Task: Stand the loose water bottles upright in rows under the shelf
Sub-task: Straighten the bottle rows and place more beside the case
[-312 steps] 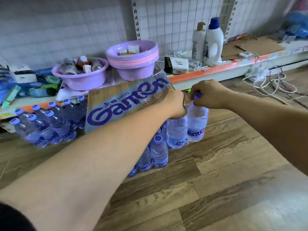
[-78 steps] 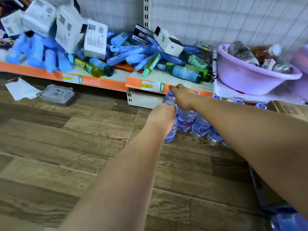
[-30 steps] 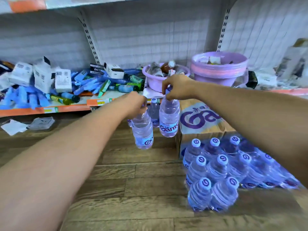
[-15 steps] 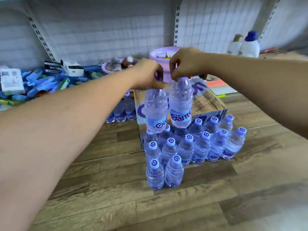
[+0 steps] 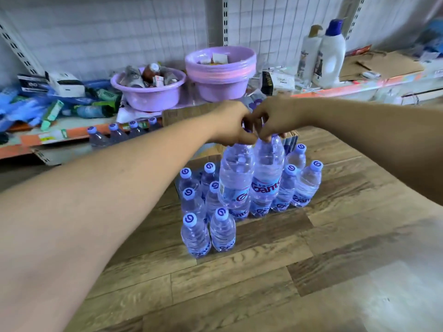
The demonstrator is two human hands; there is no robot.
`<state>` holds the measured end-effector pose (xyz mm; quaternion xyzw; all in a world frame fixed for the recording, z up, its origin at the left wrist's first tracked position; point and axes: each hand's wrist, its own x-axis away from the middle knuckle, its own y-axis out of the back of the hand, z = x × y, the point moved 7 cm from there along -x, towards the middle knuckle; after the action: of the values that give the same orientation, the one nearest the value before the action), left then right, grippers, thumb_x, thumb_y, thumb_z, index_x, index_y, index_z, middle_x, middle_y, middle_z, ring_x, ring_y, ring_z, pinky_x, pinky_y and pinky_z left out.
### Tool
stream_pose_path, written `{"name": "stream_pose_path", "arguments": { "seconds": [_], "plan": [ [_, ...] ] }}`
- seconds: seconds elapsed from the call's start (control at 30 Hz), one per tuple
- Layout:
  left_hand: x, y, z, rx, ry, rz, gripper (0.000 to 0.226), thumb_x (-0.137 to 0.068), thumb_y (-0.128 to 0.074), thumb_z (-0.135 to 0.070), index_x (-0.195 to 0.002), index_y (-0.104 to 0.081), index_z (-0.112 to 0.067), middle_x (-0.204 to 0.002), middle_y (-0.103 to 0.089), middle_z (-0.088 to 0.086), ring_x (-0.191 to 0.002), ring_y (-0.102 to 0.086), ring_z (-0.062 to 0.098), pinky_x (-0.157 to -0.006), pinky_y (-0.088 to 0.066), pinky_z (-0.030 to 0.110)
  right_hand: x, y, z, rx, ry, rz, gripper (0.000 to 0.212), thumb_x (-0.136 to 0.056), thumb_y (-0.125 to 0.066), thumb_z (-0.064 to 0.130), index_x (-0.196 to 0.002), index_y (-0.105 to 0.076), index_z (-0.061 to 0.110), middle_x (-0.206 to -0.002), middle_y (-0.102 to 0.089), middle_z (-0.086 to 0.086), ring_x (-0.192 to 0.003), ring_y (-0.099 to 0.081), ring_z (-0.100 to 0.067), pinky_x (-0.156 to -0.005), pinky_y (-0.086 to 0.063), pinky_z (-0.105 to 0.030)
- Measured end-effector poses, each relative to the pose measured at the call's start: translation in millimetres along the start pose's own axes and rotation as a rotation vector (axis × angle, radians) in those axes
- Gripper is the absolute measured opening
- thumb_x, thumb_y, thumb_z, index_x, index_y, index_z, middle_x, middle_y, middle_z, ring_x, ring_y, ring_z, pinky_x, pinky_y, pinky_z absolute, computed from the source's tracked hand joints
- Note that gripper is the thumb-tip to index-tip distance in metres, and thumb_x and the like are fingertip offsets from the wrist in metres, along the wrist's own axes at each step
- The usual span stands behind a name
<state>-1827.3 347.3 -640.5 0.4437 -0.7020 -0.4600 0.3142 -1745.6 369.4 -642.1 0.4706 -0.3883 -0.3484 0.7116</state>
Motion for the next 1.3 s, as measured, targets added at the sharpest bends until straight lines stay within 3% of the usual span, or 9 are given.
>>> {"name": "stream_pose_path", "arguments": {
  "seconds": [0.13,0.27,0.4,0.53,0.63,0.73,0.83,1.1,1.3],
  "plan": [
    [-1.9,-13.4,-14.2,0.058,-0.020,0.062,0.006,-0.076,-0.068,-0.018,-0.074,-0.062,-0.018,-0.051,-0.048,-0.007,-0.029,-0.046,0.000,-0.042,-0.041,0.016,7.3,-19.4,-16.6,0.002,-0.023,0.076,0.011,-0.070,-0.068,0.007,-0.079,-0.066,0.012,-0.064,-0.059,-0.002,-0.047,-0.056,-0.019,-0.051,-0.044,-0.021],
    [-7.5,-37.4,-18.9,0.057,-0.011,0.148,0.009,-0.075,-0.070,-0.013,-0.075,-0.061,-0.015,-0.058,-0.053,0.000,-0.046,-0.054,0.016,-0.047,-0.046,0.022,10.5,-38.4,-36.0,0.003,-0.033,0.119,0.019,-0.070,-0.068,0.008,-0.089,-0.067,0.007,-0.078,-0.066,-0.009,-0.051,-0.060,-0.020,-0.057,-0.049,-0.025],
    [-10.6,-74.2,-15.7,-0.019,-0.007,0.229,0.011,-0.074,-0.071,-0.016,-0.076,-0.060,-0.020,-0.061,-0.055,-0.003,-0.048,-0.053,0.015,-0.050,-0.045,0.023,10.9,-65.6,-52.5,-0.043,-0.034,0.159,0.021,-0.070,-0.067,0.006,-0.091,-0.066,0.007,-0.088,-0.069,-0.012,-0.052,-0.060,-0.020,-0.053,-0.046,-0.024],
    [-7.1,-122.6,0.4,-0.092,0.017,0.341,0.014,-0.074,-0.071,-0.021,-0.087,-0.067,-0.021,-0.064,-0.053,-0.010,-0.069,-0.058,0.021,-0.066,-0.047,0.029,10.3,-101.1,-63.9,0.003,-0.035,0.231,0.018,-0.071,-0.066,0.005,-0.081,-0.060,0.018,-0.066,-0.062,-0.005,-0.055,-0.060,-0.020,-0.063,-0.049,-0.027],
    [-6.0,-150.6,9.9,-0.132,-0.008,0.376,0.021,-0.074,-0.070,-0.019,-0.095,-0.068,-0.018,-0.073,-0.053,-0.008,-0.079,-0.054,0.017,-0.070,-0.044,0.027,9.0,-128.0,-70.3,0.030,-0.035,0.300,0.020,-0.074,-0.065,0.005,-0.082,-0.056,0.021,-0.069,-0.061,-0.001,-0.060,-0.063,-0.021,-0.067,-0.049,-0.025],
    [-7.8,-168.4,16.1,-0.149,-0.020,0.379,0.021,-0.074,-0.070,-0.018,-0.095,-0.067,-0.018,-0.094,-0.058,0.002,-0.092,-0.059,0.022,-0.081,-0.051,0.033,4.3,-146.2,-73.8,0.052,-0.029,0.324,0.020,-0.076,-0.064,0.004,-0.087,-0.057,0.020,-0.063,-0.058,0.002,-0.058,-0.063,-0.020,-0.057,-0.045,-0.021],
    [-7.8,-179.4,23.3,-0.164,-0.017,0.384,0.023,-0.077,-0.068,-0.019,-0.099,-0.065,-0.019,-0.099,-0.046,-0.002,-0.102,-0.056,0.024,-0.089,-0.050,0.039,-0.6,-155.3,-75.6,0.037,-0.030,0.324,0.022,-0.078,-0.064,0.001,-0.091,-0.057,0.017,-0.065,-0.054,0.004,-0.052,-0.060,-0.015,-0.051,-0.045,-0.020],
    [-3.7,-196.8,29.9,-0.173,-0.019,0.384,0.023,-0.079,-0.063,-0.020,-0.102,-0.060,-0.022,-0.097,-0.034,-0.008,-0.095,-0.055,0.024,-0.068,-0.042,0.031,-4.3,-176.1,-78.8,0.053,-0.028,0.363,0.022,-0.079,-0.066,0.003,-0.092,-0.055,0.017,-0.096,-0.057,-0.006,-0.059,-0.062,-0.020,-0.049,-0.044,-0.021],
    [-3.7,-192.8,32.6,-0.253,-0.082,0.410,0.035,-0.078,-0.068,-0.031,-0.110,-0.057,-0.023,-0.100,-0.047,-0.003,-0.102,-0.055,0.022,-0.075,-0.044,0.033,-3.6,-178.9,-76.4,0.042,-0.008,0.346,0.027,-0.079,-0.068,0.006,-0.102,-0.059,0.014,-0.107,-0.056,-0.010,-0.061,-0.064,-0.019,-0.053,-0.047,-0.025]
  ]
}}
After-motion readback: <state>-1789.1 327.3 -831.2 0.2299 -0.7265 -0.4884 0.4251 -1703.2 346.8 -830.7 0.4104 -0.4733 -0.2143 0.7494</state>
